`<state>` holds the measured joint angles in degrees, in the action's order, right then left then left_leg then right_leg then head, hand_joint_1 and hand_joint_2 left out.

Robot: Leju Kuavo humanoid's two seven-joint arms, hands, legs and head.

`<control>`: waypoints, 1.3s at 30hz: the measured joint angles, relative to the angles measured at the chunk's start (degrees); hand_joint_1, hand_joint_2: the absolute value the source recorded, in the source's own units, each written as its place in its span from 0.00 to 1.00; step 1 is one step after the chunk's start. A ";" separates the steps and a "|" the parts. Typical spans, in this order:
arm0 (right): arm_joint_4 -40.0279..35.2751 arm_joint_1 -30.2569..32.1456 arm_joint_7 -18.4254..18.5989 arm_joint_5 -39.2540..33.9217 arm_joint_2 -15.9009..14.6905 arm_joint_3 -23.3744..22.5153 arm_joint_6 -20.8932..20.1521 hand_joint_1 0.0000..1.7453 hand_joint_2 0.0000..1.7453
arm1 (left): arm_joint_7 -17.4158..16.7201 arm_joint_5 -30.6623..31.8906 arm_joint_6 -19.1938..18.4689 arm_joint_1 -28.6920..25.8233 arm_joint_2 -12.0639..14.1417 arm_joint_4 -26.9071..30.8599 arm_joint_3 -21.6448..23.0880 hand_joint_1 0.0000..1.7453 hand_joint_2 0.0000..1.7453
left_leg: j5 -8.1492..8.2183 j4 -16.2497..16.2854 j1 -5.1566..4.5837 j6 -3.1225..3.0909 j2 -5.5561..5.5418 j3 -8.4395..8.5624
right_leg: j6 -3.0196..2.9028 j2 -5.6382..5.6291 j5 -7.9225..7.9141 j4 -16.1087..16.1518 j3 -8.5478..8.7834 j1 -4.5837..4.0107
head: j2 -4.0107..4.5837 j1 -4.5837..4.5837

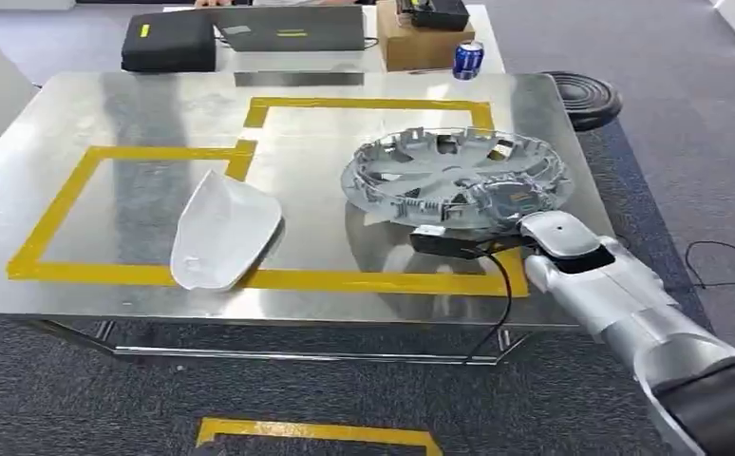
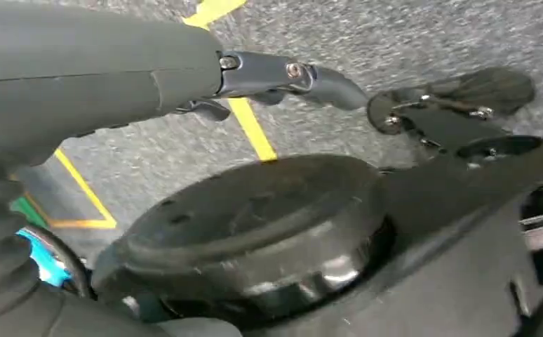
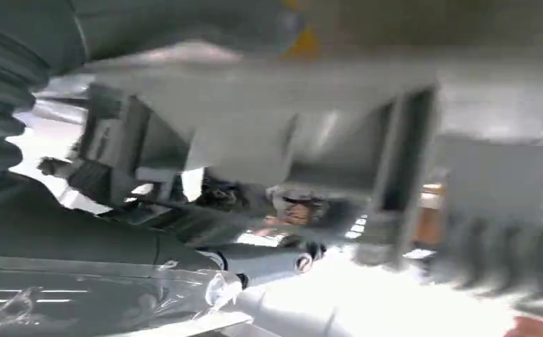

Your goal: Take the parts from the cabinet and place them on the table.

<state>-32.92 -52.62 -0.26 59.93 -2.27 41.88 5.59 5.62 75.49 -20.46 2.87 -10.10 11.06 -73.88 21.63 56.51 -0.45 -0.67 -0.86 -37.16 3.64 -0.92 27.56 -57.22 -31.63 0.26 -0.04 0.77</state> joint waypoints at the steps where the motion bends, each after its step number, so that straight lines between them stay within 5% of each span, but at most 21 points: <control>1: -0.09 0.28 0.00 -0.24 -0.13 0.00 -0.02 0.00 0.00 | 0.81 -0.06 0.39 -0.03 0.00 0.00 0.00 0.00 0.00 | 0.07 -0.27 0.04 0.01 0.09 0.29 | -0.22 -0.09 0.09 0.05 0.17 -0.11 | 0.00 -0.15; 5: -0.20 1.12 -0.09 -0.85 -0.92 0.00 -0.02 0.00 0.00 | 3.93 0.05 1.35 0.20 0.00 0.00 0.00 0.00 0.00 | 0.22 -0.43 0.11 0.22 0.14 0.97 | -1.06 -0.09 0.39 0.10 0.86 -0.26 | 0.00 0.00; 9: -1.94 0.20 1.07 -1.11 -2.42 -0.15 0.04 0.00 0.00 | 11.44 -1.00 6.82 0.54 0.32 0.00 0.09 0.00 0.00 | 0.08 -0.53 0.25 0.67 0.20 1.03 | -1.37 -0.07 0.42 0.09 0.77 -0.32 | 0.02 -0.04; 13: -5.20 1.34 1.66 -1.05 -5.00 -0.61 -0.42 0.00 0.00 | 13.38 -2.30 9.51 0.75 2.10 0.00 -0.02 0.00 0.00 | 0.08 -0.53 0.20 0.70 0.09 1.07 | -1.52 0.07 0.36 0.10 1.02 -0.36 | 0.02 0.00; 18: -6.69 1.36 1.70 -0.74 -6.10 -1.01 -1.09 0.00 0.00 | 12.49 -1.94 9.95 0.85 2.82 0.00 0.04 0.00 0.00 | 0.06 -0.51 -0.01 0.67 0.10 1.07 | -1.49 0.03 0.27 0.12 1.04 -0.18 | 0.02 0.00; 22: -7.32 1.32 1.35 -0.48 -6.12 -1.01 -1.35 0.00 0.00 | 4.55 -3.50 5.97 0.79 2.64 0.00 -0.24 0.00 0.00 | 0.03 -0.48 -0.02 0.62 0.10 1.08 | -1.36 0.04 0.18 0.24 1.09 -0.15 | 0.02 -0.02; 26: -9.16 1.63 1.57 -1.80 -7.66 -1.22 -1.11 0.00 0.00 | 4.28 -4.52 5.53 0.78 2.08 0.00 -0.87 0.00 0.00 | -0.01 -0.48 -0.03 0.54 0.07 1.08 | -1.34 0.14 0.17 0.28 1.11 -0.10 | 0.02 0.00; 31: -13.91 4.21 -4.02 -17.36 -10.06 -6.78 -2.93 0.00 0.00 | 4.55 -4.70 6.21 0.68 1.90 0.00 -1.05 0.00 0.00 | 0.01 -0.47 -0.10 0.52 0.07 1.07 | -1.28 0.09 0.12 0.31 1.17 -0.10 | 0.02 -0.02; 36: -17.66 5.11 -4.13 -19.01 -11.54 -10.07 -4.00 0.00 0.00 | 4.72 -4.70 6.25 0.66 1.90 0.00 -1.07 0.00 0.00 | 0.01 -0.47 -0.08 0.52 0.09 1.10 | -1.27 0.05 0.12 0.32 1.15 -0.08 | 0.02 -0.02; 39: -22.68 7.39 -4.11 -23.61 -13.80 -11.72 -0.04 0.00 0.00 | 5.62 -5.40 7.48 0.63 1.86 0.00 -1.16 0.00 0.00 | -0.02 -0.44 -0.06 0.47 0.03 1.12 | -1.26 0.23 0.13 0.35 1.07 -0.05 | 0.02 -0.09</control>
<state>-55.59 -45.24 -4.37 36.32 -16.07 30.16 5.56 11.24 70.09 -12.98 3.49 -8.24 11.06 -75.04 21.61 56.07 -0.51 -0.19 -0.83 -36.04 2.38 -0.70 27.68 -56.86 -30.56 0.21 -0.02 0.68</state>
